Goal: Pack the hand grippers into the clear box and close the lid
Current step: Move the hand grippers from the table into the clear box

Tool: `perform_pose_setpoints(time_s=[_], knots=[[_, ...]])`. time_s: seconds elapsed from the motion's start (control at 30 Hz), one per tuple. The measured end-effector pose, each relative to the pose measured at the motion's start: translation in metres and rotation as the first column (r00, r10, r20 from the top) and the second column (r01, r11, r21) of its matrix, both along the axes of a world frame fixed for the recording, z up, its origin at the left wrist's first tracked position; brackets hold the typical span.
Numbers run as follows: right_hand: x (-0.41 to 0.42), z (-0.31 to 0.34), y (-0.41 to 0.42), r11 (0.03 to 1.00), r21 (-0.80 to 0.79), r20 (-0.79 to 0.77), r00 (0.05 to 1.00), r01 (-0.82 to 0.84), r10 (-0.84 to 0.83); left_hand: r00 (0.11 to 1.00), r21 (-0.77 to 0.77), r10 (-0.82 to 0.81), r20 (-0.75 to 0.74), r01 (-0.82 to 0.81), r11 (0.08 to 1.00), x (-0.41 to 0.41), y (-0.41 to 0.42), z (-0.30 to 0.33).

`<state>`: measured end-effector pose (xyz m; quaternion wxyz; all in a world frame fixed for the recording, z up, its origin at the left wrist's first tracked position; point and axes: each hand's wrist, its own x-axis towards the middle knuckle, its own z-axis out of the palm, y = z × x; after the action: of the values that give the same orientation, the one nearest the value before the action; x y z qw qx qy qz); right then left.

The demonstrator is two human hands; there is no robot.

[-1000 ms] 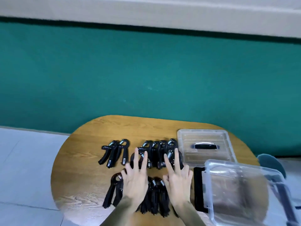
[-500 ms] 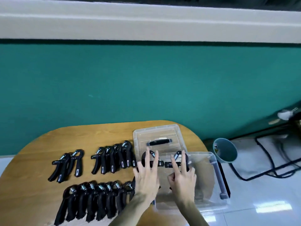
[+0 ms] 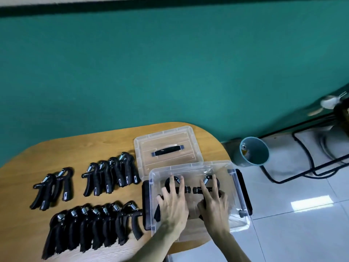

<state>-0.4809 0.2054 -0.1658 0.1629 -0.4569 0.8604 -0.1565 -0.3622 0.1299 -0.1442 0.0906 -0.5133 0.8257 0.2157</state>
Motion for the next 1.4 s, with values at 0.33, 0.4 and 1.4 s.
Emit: perform_pose_setpoints(time_s=[0.33,0.4,1.4], knots=[[-0.025,-0.066,-0.014,0.989,0.125,0.062,0.995,-0.084,0.077,0.996,0.023,0.087,0.033,-0.088,0.996,-0.017,0.008,-0.070],[-0.026,-0.077,-0.017,0.984,0.138,0.071,0.992,-0.110,0.101,0.991,0.074,0.125,0.055,-0.129,0.989,-0.017,0.007,-0.084],[-0.030,-0.127,-0.031,0.778,0.553,0.072,0.947,-0.299,0.313,0.988,-0.105,0.122,0.094,-0.112,0.988,-0.015,0.004,-0.171]])
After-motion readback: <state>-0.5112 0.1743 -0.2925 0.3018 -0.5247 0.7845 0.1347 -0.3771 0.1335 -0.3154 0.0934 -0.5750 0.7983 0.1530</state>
